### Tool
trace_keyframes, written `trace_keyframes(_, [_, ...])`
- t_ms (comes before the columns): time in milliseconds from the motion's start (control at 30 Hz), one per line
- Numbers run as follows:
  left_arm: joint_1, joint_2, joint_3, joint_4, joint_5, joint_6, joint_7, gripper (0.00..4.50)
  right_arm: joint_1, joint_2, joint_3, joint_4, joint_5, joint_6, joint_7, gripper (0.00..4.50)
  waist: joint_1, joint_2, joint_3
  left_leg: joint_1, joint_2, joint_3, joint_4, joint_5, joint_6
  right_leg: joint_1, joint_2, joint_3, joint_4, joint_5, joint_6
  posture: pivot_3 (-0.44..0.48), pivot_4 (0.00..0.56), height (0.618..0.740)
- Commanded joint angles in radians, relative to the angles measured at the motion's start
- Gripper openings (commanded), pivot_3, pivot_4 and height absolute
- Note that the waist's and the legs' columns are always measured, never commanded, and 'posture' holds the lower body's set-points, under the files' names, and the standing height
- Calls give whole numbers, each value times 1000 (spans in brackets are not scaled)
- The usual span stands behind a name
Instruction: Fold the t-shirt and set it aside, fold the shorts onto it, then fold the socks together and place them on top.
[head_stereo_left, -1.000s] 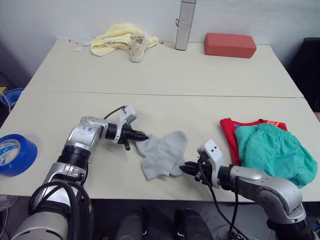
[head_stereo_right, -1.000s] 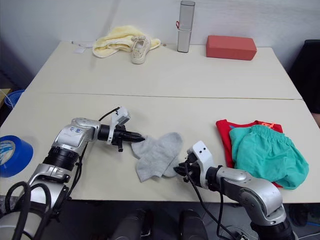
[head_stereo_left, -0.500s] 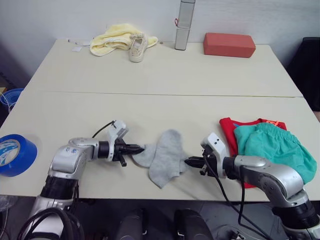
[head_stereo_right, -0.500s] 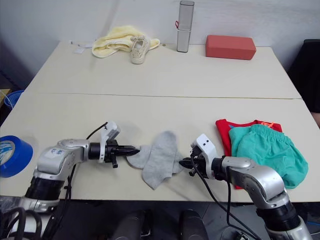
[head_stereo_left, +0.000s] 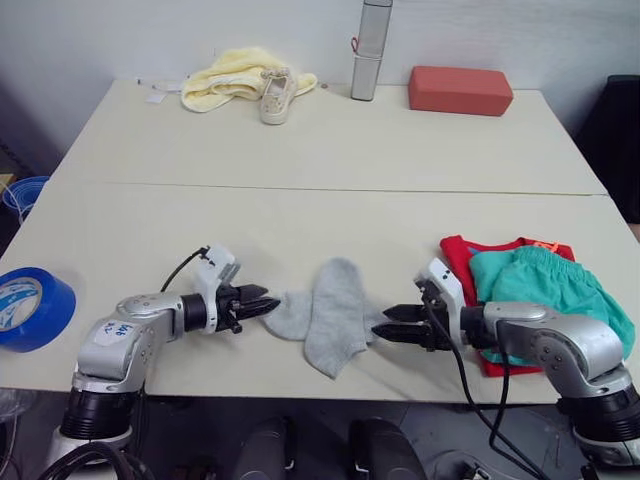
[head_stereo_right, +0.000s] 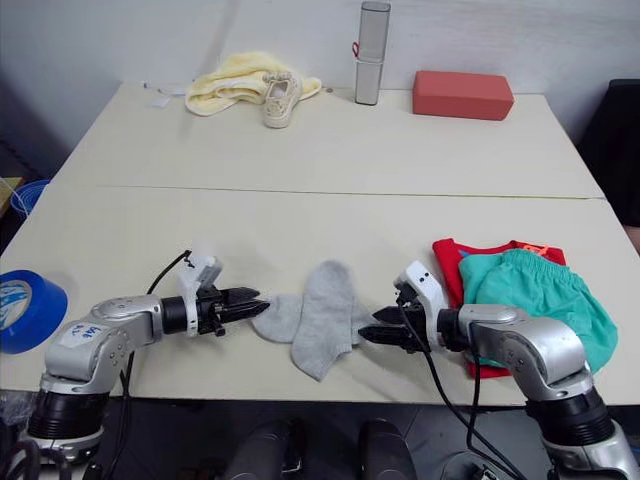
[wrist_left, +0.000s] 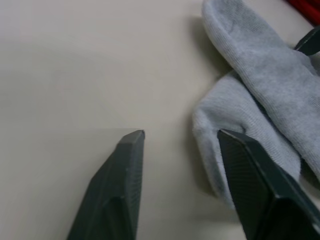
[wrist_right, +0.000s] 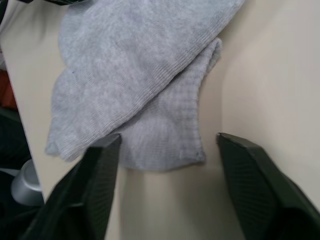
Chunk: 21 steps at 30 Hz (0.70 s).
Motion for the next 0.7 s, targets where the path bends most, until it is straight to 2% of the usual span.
trace_keyframes(33, [-12, 62, 108, -24, -96, 94, -24, 3437, -34, -59, -65, 28, 26, -13, 76, 4288, 4, 0, 0, 0, 0, 0, 0, 0, 0, 0, 0, 0, 0, 0, 0, 0, 150, 740])
trace_keyframes(67, [-8, 85, 135, -38, -143, 153, -45, 3747, -55, -71, -70, 47, 28, -19, 97, 4500, 2, 0, 0, 0, 0, 0, 0, 0, 0, 0, 0, 0, 0, 0, 0, 0, 150, 740])
trace_keyframes(133, [-2, 122, 157, -61, -208, 244, -65, 4389, -89, -85, -68, 79, 22, -27, 125, 4500, -4, 2, 1, 0, 0, 0, 0, 0, 0, -1, 0, 0, 0, 0, 0, 0, 150, 740])
trace_keyframes(167, [6, 138, 166, -81, -245, 299, -71, 4454, -123, -84, -60, 103, 18, -22, 134, 4500, -6, 2, 1, 0, 0, 0, 0, 0, -1, -1, 0, 0, 0, 0, 0, 0, 150, 740])
trace_keyframes(200, [18, 154, 180, -110, -311, 432, -81, 4454, -179, -80, -43, 141, 16, -17, 156, 4500, -9, 2, 2, 0, 0, 0, -1, 0, -1, -1, 0, 0, 0, 0, -1, 0, 150, 740])
trace_keyframes(233, [33, 136, 184, -145, -355, 529, -67, 4454, -241, -88, -3, 175, -3, -4, 178, 4500, -14, 4, 2, 0, 0, 0, -1, 0, -1, -1, 0, 0, 0, 0, -1, 0, 150, 740])
trace_keyframes(300, [53, 63, 173, -208, -381, 637, 7, 4454, -325, -90, 67, 232, -42, -16, 229, 4500, -18, 6, 3, 0, 0, 1, 0, 0, 0, -1, 0, 2, 0, 0, -1, 0, 150, 740])
trace_keyframes(433, [90, -121, 191, -260, -433, 654, 184, 4454, -398, -80, 173, 305, -139, -108, 305, 4500, -5, 4, 4, 0, 0, -2, -1, 1, -1, -1, 1, -1, 1, -1, -1, 0, 150, 740])
trace_keyframes(533, [128, -237, 164, -302, -470, 654, 318, 4454, -449, -43, 235, 368, -215, -183, 327, 4500, 2, 4, 4, 0, -1, -1, 2, 0, 1, 2, 1, -1, 0, 0, -1, 0, 150, 740])
trace_keyframes(600, [145, -291, 142, -317, -485, 654, 402, 4454, -482, -12, 262, 411, -256, -217, 331, 4500, 7, 4, 4, 0, -2, -1, 3, 0, 3, 4, 1, 0, -1, 1, 2, 0, 150, 740])
trace_keyframes(700, [157, -322, 111, -325, -512, 654, 487, 4454, -516, 33, 280, 459, -304, -259, 331, 4500, 17, 4, 4, 1, -3, -1, 4, 0, 3, 5, 0, 0, -2, 2, 4, 0, 150, 740])
